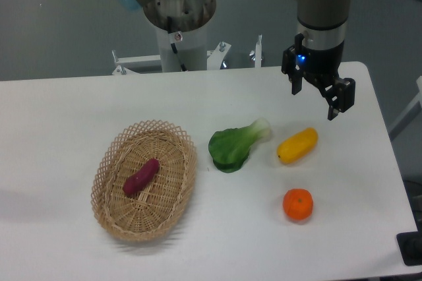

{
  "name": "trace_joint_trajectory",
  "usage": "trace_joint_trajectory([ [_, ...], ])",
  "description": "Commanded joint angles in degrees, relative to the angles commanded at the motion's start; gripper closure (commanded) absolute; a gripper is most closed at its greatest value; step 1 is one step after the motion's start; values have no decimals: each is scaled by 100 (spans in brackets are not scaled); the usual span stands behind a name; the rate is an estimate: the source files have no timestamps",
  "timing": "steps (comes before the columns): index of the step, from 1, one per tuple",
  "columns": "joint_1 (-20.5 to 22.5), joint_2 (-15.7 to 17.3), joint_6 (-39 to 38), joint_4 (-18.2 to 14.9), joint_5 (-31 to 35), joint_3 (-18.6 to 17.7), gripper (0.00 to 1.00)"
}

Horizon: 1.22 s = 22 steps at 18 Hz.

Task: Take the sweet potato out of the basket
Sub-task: 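Move the open gripper over the wicker basket above the purple sweet potato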

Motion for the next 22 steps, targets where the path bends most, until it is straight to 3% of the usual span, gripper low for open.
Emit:
trace_joint_trajectory([
  [6,-70,26,-44,26,26,-35,0],
  [10,-140,158,-332,105,-44,-316,0],
  [15,-693,159,-2255,570,-44,-607,0],
  [18,-1238,-192,-3652,1026,-44,-580,0],
  [20,-1598,-385,-4181,1343,-35,-572,0],
  [22,-1836,-579,-4629,1450,-9,-615,0],
])
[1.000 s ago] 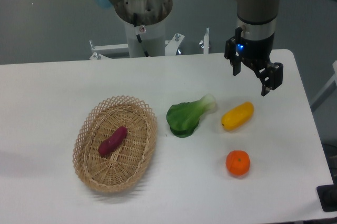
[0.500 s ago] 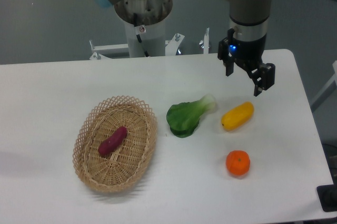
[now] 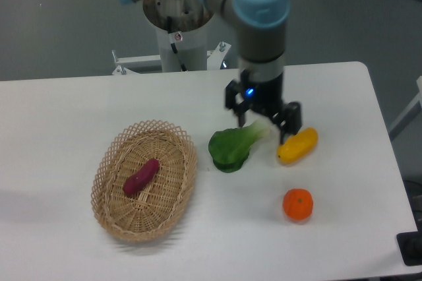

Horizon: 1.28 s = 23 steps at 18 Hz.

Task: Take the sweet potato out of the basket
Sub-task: 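Move the open gripper over the wicker basket above the purple sweet potato, then lower the gripper onto the sweet potato and close on it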

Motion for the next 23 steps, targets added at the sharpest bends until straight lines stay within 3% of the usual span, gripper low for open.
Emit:
trace_joint_trajectory([
  [9,-888,-115,-275,27,-8,-843,0],
  [15,-1283,-660,-205,44,-35,-870,0],
  [23,-1469,-959,-275,71,9,-914,0],
])
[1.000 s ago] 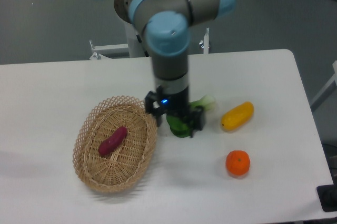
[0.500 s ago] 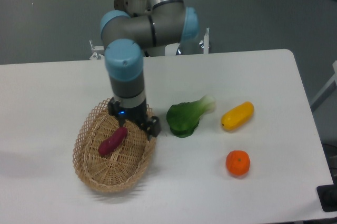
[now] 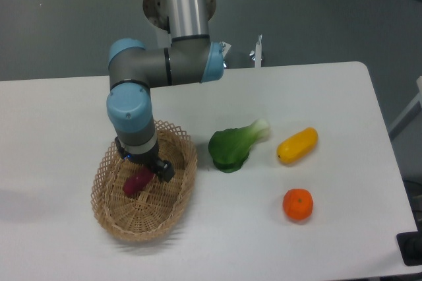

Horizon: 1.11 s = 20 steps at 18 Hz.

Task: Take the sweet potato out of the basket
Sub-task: 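Lower the gripper onto the sweet potato and close on it, then lift the held sweet potato out of the basket and carry it aside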

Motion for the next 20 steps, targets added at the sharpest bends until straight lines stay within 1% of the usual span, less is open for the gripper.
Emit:
trace_joint_trajectory([
  [2,-9,-35,9,105,9,0,0],
  [3,-9,-18,17,114,9,0,2],
  [4,-9,-18,35,114,9,0,11],
  [6,-9,-18,53,114,9,9,38],
  [7,-9,-18,70,114,17,35,47],
  [10,-9,-27,79,105,96,53,66],
  [12,-9,-18,79,97,105,70,75],
  [14,-9,0,123,97,105,79,78],
  [17,0,52,219,97,114,105,79],
  [20,87,254,587,44,114,141,79],
])
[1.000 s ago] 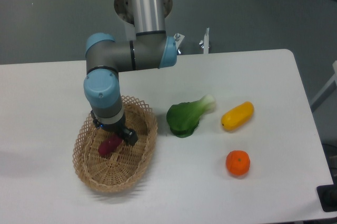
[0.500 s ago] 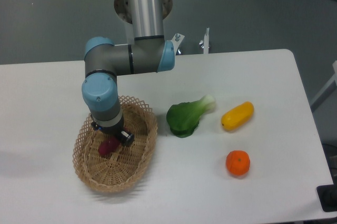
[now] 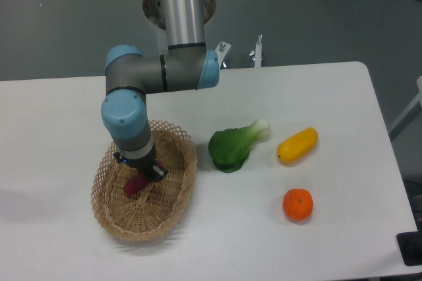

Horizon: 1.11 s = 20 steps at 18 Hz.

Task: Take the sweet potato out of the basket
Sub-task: 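Lift the held sweet potato out of the basket and carry it aside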

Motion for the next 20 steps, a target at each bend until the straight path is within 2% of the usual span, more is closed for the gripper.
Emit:
trace_joint_trajectory([
  [3,465,387,588,-79,-9,88,79],
  [5,816,510,984,-105,-26,184,79],
  [6,1018,598,1169,-236,-35,280,79],
  [9,1668,765,1959,-973,-53,667,79],
  [12,2336,809,2654,-1519,-201,1141,79],
  [15,2916,809,3356,-1819,-360,1458,79],
  [16,3110,809,3611,-1898,-456,1529,79],
  [17,3503,809,4153,-1960,-553,1625,78],
  [20,3884,809,4842,-1978,-589,1635,79],
])
